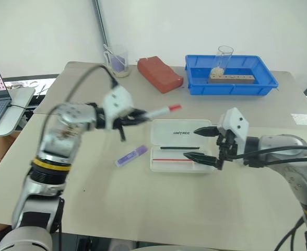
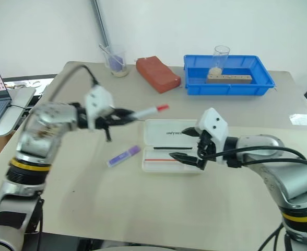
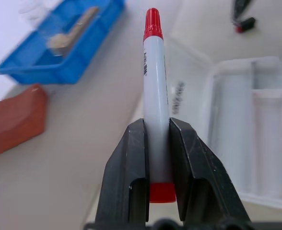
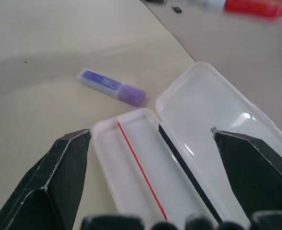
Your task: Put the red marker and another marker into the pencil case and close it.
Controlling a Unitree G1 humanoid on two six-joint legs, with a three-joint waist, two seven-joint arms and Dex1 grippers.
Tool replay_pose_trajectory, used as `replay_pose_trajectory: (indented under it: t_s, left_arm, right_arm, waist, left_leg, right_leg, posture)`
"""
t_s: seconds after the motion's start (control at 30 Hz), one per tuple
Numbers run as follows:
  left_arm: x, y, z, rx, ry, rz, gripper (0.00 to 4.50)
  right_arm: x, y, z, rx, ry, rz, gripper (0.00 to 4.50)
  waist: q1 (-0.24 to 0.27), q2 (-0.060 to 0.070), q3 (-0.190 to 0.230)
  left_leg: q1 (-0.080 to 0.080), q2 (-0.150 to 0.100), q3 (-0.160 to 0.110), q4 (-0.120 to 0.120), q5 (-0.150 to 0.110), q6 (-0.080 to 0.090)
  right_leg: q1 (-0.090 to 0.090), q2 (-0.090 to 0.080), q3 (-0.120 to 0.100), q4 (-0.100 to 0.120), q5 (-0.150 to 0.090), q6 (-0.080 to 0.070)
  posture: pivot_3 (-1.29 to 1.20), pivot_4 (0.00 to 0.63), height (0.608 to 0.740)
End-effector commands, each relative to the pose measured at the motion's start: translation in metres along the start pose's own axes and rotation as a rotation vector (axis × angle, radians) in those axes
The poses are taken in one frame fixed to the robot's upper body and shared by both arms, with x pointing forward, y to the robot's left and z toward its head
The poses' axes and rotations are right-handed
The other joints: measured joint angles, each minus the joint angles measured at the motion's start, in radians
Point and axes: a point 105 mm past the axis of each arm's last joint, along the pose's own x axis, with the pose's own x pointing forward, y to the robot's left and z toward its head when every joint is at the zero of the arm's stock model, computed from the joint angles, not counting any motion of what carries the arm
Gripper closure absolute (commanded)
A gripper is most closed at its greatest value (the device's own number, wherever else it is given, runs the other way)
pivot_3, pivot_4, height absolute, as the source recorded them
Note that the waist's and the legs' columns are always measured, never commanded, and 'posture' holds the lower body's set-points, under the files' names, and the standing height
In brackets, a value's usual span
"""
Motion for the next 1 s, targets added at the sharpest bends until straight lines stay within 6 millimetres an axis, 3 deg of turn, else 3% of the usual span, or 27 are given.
replay_pose_trajectory:
  t_s: [0.03, 0.17, 0.33, 0.43, 0.67, 0.73, 0.93, 1.0]
  left_arm:
    - [0.024, -0.022, 0.009, 0.06, -0.018, -0.099, 4.31]
    - [0.05, -0.036, -0.012, 0.069, 0.034, -0.147, 4.31]
    - [0.059, -0.05, -0.024, 0.05, 0.065, -0.205, 4.31]
    - [0.062, -0.047, -0.028, 0.051, 0.08, -0.185, 4.31]
    - [0.061, -0.043, -0.023, 0.052, 0.056, -0.156, 1.04]
    - [0.054, -0.036, -0.012, 0.031, 0.022, -0.121, 0.07]
    - [0.011, -0.002, 0.003, 0.039, 0.014, 0.074, 0.07]
    - [-0.016, 0.01, -0.003, -0.016, 0.05, 0.172, 0.07]
  right_arm:
    - [-0.013, 0.005, 0.007, -0.008, -0.005, 0.003, 0.0]
    - [-0.017, 0.003, -0.005, 0.036, 0.007, -0.048, 0.0]
    - [-0.016, 0.006, -0.012, 0.047, 0.015, -0.07, 0.0]
    - [-0.012, 0.01, -0.012, 0.06, 0.001, -0.068, 0.0]
    - [-0.008, 0.008, -0.01, 0.052, -0.003, -0.062, 0.0]
    - [-0.006, 0.007, -0.008, 0.044, -0.01, -0.052, 0.0]
    - [0.0, 0.013, -0.002, 0.026, -0.031, 0.018, 0.0]
    - [0.009, 0.017, 0.008, 0.012, -0.063, 0.067, 0.0]
  waist:
    - [-0.005, -0.001, 0.001]
    - [-0.003, -0.003, 0.002]
    - [-0.003, -0.004, 0.002]
    - [-0.002, -0.004, 0.002]
    - [0.0, -0.004, 0.002]
    - [-0.001, -0.004, 0.003]
    - [-0.007, -0.003, 0.002]
    - [-0.009, -0.003, 0.002]
  left_leg:
    - [0.0, 0.0, -0.001, 0.0, 0.0, 0.0]
    - [0.0, -0.001, -0.001, 0.001, 0.0, 0.0]
    - [0.0, 0.0, -0.002, 0.001, 0.0, 0.0]
    - [-0.001, -0.001, -0.002, 0.001, 0.0, 0.0]
    - [-0.001, -0.001, -0.002, 0.002, 0.0, 0.0]
    - [-0.001, -0.001, -0.002, 0.002, 0.0, 0.0]
    - [-0.001, 0.0, -0.002, 0.001, 0.0, 0.0]
    - [0.0, 0.0, -0.002, 0.001, 0.0, 0.0]
  right_leg:
    - [0.0, 0.001, 0.001, 0.0, 0.0, 0.0]
    - [0.001, 0.001, 0.002, -0.001, 0.0, 0.0]
    - [0.0, 0.001, 0.002, -0.001, 0.0, 0.0]
    - [0.0, 0.001, 0.002, -0.001, 0.0, 0.001]
    - [0.0, 0.001, 0.002, -0.001, -0.001, 0.001]
    - [0.0, 0.001, 0.002, -0.001, -0.001, 0.001]
    - [0.0, 0.002, 0.002, 0.0, -0.001, 0.001]
    - [0.0, 0.002, 0.002, 0.0, -0.001, 0.001]
  posture:
    - [0.0, 0.15, 0.74]
    - [0.0, 0.15, 0.74]
    - [0.0, 0.15, 0.74]
    - [0.0, 0.15, 0.74]
    - [0.0, 0.15, 0.74]
    - [0.0, 0.15, 0.74]
    - [0.0, 0.15, 0.74]
    - [0.0, 0.15, 0.74]
